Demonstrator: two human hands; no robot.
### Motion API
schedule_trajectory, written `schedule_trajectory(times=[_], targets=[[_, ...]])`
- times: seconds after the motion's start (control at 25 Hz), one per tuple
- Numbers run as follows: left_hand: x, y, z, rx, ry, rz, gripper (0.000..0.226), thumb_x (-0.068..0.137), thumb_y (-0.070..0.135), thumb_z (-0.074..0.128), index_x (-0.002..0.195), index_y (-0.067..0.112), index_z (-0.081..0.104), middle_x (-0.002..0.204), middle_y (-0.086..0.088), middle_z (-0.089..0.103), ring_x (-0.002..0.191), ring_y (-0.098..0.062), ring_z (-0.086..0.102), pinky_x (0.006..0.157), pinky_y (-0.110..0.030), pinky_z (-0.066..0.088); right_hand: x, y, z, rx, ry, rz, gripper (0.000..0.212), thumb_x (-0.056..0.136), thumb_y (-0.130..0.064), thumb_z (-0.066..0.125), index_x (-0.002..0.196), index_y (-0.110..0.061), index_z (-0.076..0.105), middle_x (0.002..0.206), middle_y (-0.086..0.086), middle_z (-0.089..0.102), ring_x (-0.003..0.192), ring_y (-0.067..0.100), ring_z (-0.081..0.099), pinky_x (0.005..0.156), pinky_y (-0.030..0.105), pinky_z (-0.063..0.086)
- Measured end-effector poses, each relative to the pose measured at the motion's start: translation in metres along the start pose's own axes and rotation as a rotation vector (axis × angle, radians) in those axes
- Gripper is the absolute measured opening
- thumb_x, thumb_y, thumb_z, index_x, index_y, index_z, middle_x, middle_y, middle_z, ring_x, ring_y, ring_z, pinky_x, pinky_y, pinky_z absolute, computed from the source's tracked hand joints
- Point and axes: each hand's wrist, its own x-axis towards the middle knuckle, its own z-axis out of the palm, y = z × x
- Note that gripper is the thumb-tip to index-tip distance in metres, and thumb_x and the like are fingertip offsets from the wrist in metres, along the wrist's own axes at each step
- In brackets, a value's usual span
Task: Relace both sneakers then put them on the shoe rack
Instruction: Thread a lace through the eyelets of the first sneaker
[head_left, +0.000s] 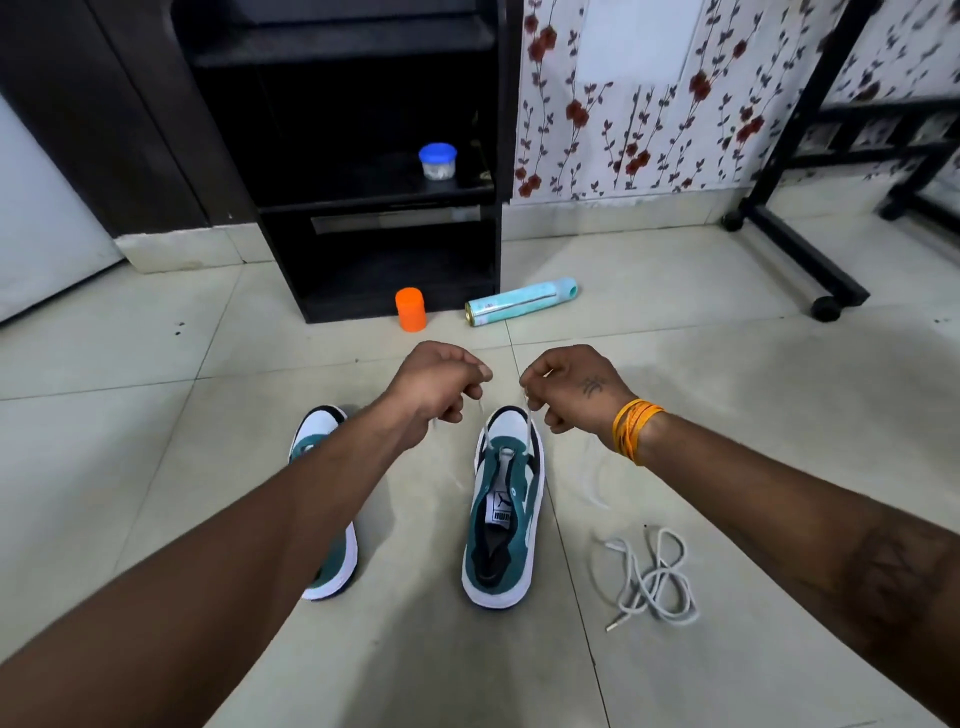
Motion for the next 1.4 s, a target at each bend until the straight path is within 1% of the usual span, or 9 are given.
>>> schedule_trajectory(times=[0.2,0.44,0.6,0.84,0.96,1.08,1.16,1.24,1.4], targets=[[-0.009,0.065,-0.006,0.059,-0.078,0.060,0.010,0.093,0.007,0.065,0.089,0.009,0.074,0.070,-0.006,0.065,0.046,-0.011,0.043,0.045,-0.020,0.043,-0.014,-0.060,-0.027,0.047,0.023,-0.020,0.011,0.090,-0.011,0.065,0.091,-0.004,0.074,0.075,0.011,0.073,0.047,0.019,0.055,0.048,0.027,0.050],[-0.017,0.139,-0.027,0.081,-0.136,0.130,0.008,0.094,0.002,0.066,0.094,0.000,0.073,0.066,-0.011,0.065,0.048,-0.016,0.047,0.045,-0.023,0.046,-0.027,-0.121,-0.060,0.024,0.058,-0.112,0.010,0.089,-0.012,0.068,0.085,-0.007,0.075,0.074,0.009,0.075,0.051,0.019,0.058,0.056,0.029,0.055],[-0.028,0.174,-0.033,0.078,-0.194,0.147,0.014,0.099,0.006,0.061,0.091,0.002,0.071,0.069,-0.011,0.070,0.049,-0.013,0.054,0.053,-0.026,0.055,-0.037,-0.156,-0.076,0.045,0.077,-0.125,0.011,0.089,-0.011,0.068,0.089,-0.003,0.076,0.076,0.011,0.075,0.053,0.017,0.057,0.059,0.030,0.056],[-0.040,0.197,-0.050,-0.139,-0.307,0.108,0.028,0.104,0.016,0.049,0.100,0.001,0.072,0.088,-0.015,0.077,0.068,-0.020,0.074,0.070,-0.034,0.065,-0.044,-0.179,-0.091,0.154,0.110,-0.120,0.008,0.090,-0.010,0.068,0.089,-0.007,0.076,0.077,0.012,0.075,0.057,0.016,0.058,0.063,0.032,0.060],[-0.046,0.194,-0.055,-0.241,-0.385,0.102,0.043,0.098,0.014,0.036,0.113,-0.003,0.072,0.105,-0.024,0.077,0.092,-0.034,0.077,0.083,-0.041,0.064,-0.049,-0.181,-0.093,0.356,0.046,-0.043,0.021,0.088,-0.011,0.069,0.106,-0.003,0.076,0.081,0.008,0.073,0.062,0.017,0.062,0.069,0.035,0.062],[-0.049,0.189,-0.059,-0.287,-0.396,0.127,0.047,0.094,0.007,0.030,0.119,-0.005,0.068,0.108,-0.029,0.075,0.098,-0.041,0.076,0.086,-0.047,0.063,-0.054,-0.178,-0.097,0.507,-0.074,-0.036,0.034,0.089,-0.018,0.057,0.114,-0.004,0.076,0.092,0.009,0.076,0.076,0.020,0.069,0.075,0.039,0.063],[-0.047,0.185,-0.060,-0.266,-0.368,0.172,0.045,0.093,-0.002,0.033,0.122,-0.005,0.067,0.108,-0.029,0.075,0.098,-0.040,0.076,0.085,-0.046,0.064,-0.057,-0.174,-0.098,0.548,-0.120,-0.075,0.040,0.087,-0.008,0.047,0.115,-0.005,0.075,0.102,0.011,0.078,0.084,0.022,0.072,0.078,0.041,0.062],[-0.042,0.181,-0.059,-0.201,-0.318,0.245,0.034,0.098,-0.008,0.043,0.122,-0.005,0.068,0.105,-0.025,0.077,0.092,-0.033,0.078,0.082,-0.041,0.066,-0.058,-0.170,-0.096,0.502,-0.085,-0.149,0.036,0.087,0.004,0.053,0.112,-0.008,0.076,0.106,0.015,0.078,0.085,0.023,0.073,0.077,0.041,0.062],[-0.035,0.175,-0.058,-0.140,-0.225,0.363,0.023,0.098,0.006,0.069,0.120,-0.003,0.068,0.092,-0.019,0.078,0.069,-0.021,0.075,0.068,-0.034,0.066,-0.056,-0.163,-0.089,0.403,0.084,-0.279,0.013,0.093,-0.012,0.074,0.105,-0.008,0.073,0.093,0.016,0.078,0.072,0.024,0.070,0.070,0.038,0.061]])
